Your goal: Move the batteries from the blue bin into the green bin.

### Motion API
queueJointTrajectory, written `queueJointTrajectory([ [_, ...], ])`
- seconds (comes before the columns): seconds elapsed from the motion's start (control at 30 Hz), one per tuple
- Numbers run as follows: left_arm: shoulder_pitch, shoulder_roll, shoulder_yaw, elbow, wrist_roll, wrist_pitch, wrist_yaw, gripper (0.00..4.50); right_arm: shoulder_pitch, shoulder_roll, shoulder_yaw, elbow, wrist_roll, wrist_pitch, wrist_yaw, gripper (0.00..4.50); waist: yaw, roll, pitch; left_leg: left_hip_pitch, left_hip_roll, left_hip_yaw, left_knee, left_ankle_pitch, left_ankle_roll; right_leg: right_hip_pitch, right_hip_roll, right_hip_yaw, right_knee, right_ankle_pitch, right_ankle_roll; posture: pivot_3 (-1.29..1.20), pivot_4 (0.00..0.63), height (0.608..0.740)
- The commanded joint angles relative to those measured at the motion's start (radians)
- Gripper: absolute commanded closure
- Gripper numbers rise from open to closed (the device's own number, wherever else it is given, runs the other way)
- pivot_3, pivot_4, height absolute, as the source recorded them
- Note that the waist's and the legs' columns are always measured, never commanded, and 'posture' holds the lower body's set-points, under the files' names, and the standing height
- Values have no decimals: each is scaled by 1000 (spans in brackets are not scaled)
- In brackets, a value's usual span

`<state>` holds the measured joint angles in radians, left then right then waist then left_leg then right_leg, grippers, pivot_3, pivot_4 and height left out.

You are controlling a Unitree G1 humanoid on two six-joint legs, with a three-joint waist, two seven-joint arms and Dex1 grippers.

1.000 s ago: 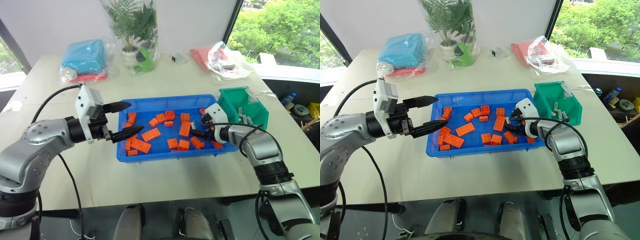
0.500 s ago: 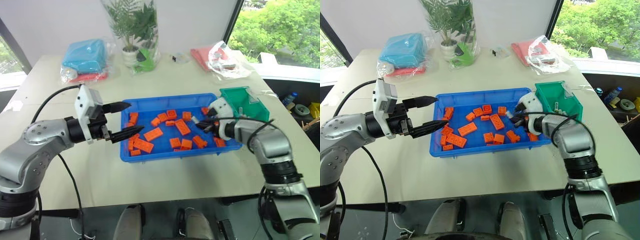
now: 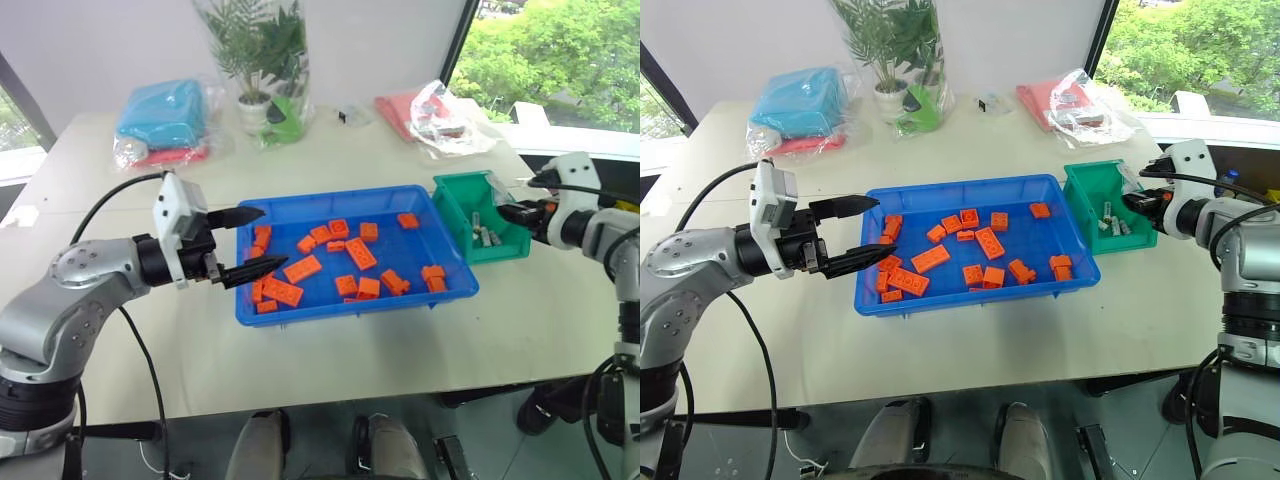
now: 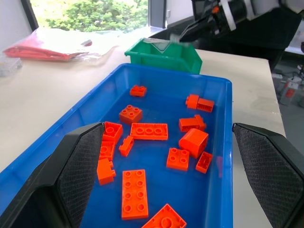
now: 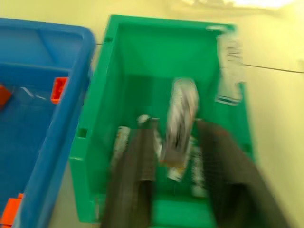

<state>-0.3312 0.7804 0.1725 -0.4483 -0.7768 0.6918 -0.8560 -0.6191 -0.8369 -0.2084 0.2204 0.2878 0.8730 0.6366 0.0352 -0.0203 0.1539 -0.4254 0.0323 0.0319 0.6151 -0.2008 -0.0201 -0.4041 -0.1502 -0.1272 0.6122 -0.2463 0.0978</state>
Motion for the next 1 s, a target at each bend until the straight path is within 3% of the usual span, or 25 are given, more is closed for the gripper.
queueJointTrajectory([
  [0.03, -29, 16, 32, 5, -16, -8, -16, 0, -17, -65, 2, 37, -26, -141, 76, 1498, 5, 0, 0, 0, 0, 0, 0, 0, 0, 0, 0, 0, 0, 0, 0, 0, 150, 668],
  [0.2, -5, 56, 72, 9, -20, -3, -44, 0, 54, -209, 16, 46, 7, -264, 327, 1498, 7, 1, 1, 0, -1, -1, 1, -1, -1, -1, -1, 0, -2, 0, 0, 0, 150, 668],
  [0.33, 22, 121, 127, 15, -38, 15, -86, 0, 135, -307, -3, -59, 72, -347, 551, 1498, 1, 2, 1, 0, 0, 0, 0, -1, -2, 1, 0, 0, -2, 0, 0, 0, 150, 668],
  [0.5, 27, 175, 173, 20, -72, 38, -116, 0, 214, -333, -54, -172, 153, -420, 707, 1498, -7, 3, 2, 2, 2, 1, -1, -2, -3, -1, 0, 0, -1, 0, 1, 0, 150, 668],
  [1.0, 52, 178, 190, -10, -79, 39, -105, 0, 272, -298, -51, -204, 164, -415, 674, 1498, 4, 3, 2, 1, 2, 2, -1, -2, -4, -1, 0, 0, -8, 0, 0, 0, 150, 668],
])
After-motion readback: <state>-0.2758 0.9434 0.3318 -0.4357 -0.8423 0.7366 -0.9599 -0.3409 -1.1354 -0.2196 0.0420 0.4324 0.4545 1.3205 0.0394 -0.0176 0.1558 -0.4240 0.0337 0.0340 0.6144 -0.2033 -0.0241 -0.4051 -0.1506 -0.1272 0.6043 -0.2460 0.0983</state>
